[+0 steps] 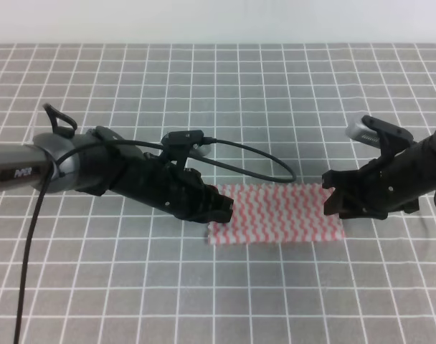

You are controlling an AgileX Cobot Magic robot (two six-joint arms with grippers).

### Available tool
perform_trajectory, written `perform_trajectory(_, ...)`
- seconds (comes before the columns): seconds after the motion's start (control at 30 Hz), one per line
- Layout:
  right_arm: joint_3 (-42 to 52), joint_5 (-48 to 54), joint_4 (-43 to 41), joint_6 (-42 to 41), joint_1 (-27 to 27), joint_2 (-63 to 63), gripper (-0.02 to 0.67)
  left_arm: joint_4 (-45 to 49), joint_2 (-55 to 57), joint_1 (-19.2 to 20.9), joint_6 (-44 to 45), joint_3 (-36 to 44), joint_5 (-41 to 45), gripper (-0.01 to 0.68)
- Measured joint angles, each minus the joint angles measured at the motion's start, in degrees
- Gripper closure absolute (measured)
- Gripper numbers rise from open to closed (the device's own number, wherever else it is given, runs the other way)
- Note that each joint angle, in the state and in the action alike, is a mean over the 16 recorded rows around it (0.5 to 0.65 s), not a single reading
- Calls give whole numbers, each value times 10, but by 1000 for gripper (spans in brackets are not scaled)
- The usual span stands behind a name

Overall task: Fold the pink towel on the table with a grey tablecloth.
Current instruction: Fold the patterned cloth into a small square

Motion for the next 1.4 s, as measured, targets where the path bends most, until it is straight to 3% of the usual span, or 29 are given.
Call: perform_trajectory(1.4, -1, -32, 50, -44, -1, 36, 445, 2, -1, 0, 0, 1, 11, 674)
